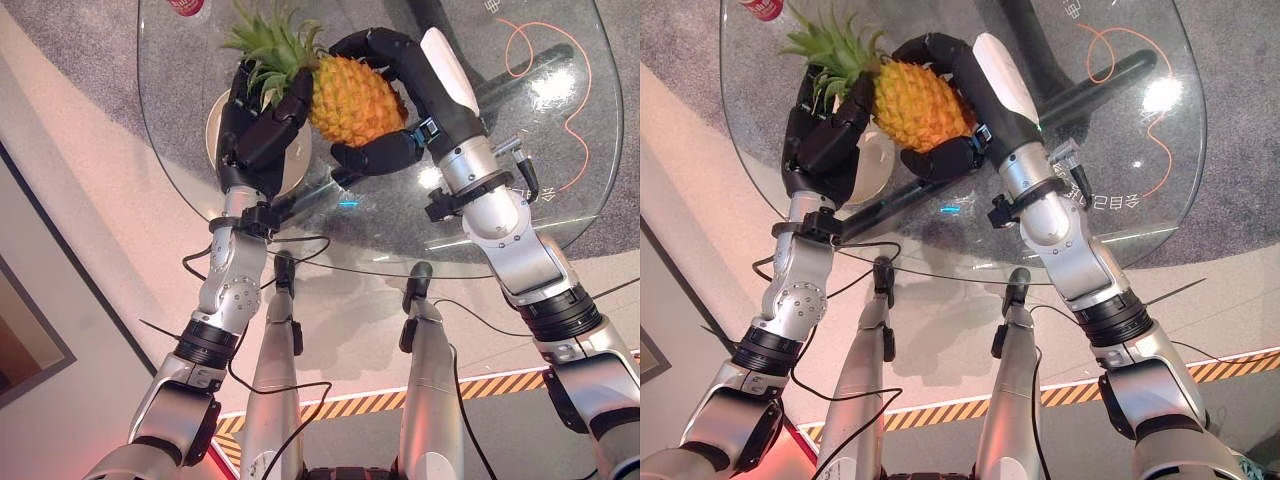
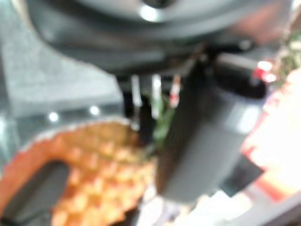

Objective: Pick up the fruit to the plate

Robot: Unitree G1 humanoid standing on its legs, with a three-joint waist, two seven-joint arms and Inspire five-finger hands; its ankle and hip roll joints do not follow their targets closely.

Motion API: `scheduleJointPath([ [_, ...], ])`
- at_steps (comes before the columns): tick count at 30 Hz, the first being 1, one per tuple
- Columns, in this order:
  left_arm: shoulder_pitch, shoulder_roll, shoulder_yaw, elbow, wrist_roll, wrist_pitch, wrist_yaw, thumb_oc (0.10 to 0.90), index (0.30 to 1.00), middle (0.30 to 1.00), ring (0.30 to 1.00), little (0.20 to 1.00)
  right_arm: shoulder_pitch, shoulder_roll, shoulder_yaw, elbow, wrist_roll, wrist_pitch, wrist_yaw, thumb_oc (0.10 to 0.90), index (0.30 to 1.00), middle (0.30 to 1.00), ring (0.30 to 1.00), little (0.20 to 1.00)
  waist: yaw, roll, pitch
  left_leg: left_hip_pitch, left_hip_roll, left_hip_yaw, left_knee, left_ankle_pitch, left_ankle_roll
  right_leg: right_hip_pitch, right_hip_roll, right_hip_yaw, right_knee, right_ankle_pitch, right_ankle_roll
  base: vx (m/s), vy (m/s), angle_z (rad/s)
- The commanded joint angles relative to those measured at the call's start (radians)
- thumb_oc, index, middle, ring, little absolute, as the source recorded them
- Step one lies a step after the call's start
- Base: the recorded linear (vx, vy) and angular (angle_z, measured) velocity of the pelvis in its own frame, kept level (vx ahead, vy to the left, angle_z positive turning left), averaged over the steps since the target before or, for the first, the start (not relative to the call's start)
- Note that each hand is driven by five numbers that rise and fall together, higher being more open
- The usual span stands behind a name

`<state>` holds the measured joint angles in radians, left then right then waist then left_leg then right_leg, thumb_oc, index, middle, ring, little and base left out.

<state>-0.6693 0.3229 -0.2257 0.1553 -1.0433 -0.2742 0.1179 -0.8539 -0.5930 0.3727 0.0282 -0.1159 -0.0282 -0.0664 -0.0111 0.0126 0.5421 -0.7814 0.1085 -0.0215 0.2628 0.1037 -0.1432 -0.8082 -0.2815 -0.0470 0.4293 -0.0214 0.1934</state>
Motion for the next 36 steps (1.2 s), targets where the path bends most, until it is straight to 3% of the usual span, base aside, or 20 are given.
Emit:
scheduleJointPath([
  [1,-0.233,-0.012,-0.076,-0.179,0.056,-0.077,-0.164,0.1,0.3,0.3,0.3,0.2,-0.116,0.03,0.138,-0.17,0.004,-0.108,0.099,0.1,0.3,0.3,0.3,0.2,0.006,-0.025,-0.022,0.04,-0.023,0.014,0.016,-0.05,0.066,0.069,0.021,-0.052,-0.165,0.119,-0.047,0.0,0.0,0.0],
  [21,-0.242,-0.011,-0.074,-0.164,0.046,-0.099,-0.175,0.1,0.3,0.3,0.3,0.2,-0.124,0.029,0.131,-0.162,-0.001,-0.111,0.071,0.1,0.3,0.3,0.3,0.2,0.005,-0.024,-0.022,0.044,-0.025,0.014,0.012,-0.053,0.066,0.071,0.022,-0.053,-0.169,0.118,-0.047,0.0,0.0,0.0],
  [22,-0.242,-0.009,-0.073,-0.166,0.045,-0.099,-0.174,0.1,0.3,0.3,0.3,0.2,-0.123,0.028,0.126,-0.164,0.001,-0.11,0.06,0.276,0.451,0.451,0.451,0.376,0.005,-0.024,-0.022,0.046,-0.025,0.013,0.011,-0.053,0.066,0.071,0.022,-0.053,-0.169,0.118,-0.047,0.0,0.0,0.0],
  [23,-0.241,-0.011,-0.073,-0.167,0.048,-0.1,-0.172,0.1,0.3,0.3,0.3,0.2,-0.121,0.029,0.123,-0.165,0.003,-0.109,0.049,0.8,0.9,0.9,0.9,0.9,0.004,-0.024,-0.022,0.045,-0.025,0.013,0.011,-0.053,0.066,0.071,0.023,-0.053,-0.17,0.118,-0.047,0.0,0.0,0.0],
  [36,-0.24,-0.024,-0.06,-0.166,0.075,-0.126,-0.137,0.1,0.3,0.3,0.3,0.2,-0.096,0.048,0.08,-0.151,-0.03,-0.103,-0.072,0.8,0.9,0.9,0.9,0.9,-0.002,-0.021,-0.022,0.047,-0.026,0.016,0.008,-0.054,0.067,0.069,0.026,-0.051,-0.171,0.118,-0.048,0.0,0.0,0.0],
])
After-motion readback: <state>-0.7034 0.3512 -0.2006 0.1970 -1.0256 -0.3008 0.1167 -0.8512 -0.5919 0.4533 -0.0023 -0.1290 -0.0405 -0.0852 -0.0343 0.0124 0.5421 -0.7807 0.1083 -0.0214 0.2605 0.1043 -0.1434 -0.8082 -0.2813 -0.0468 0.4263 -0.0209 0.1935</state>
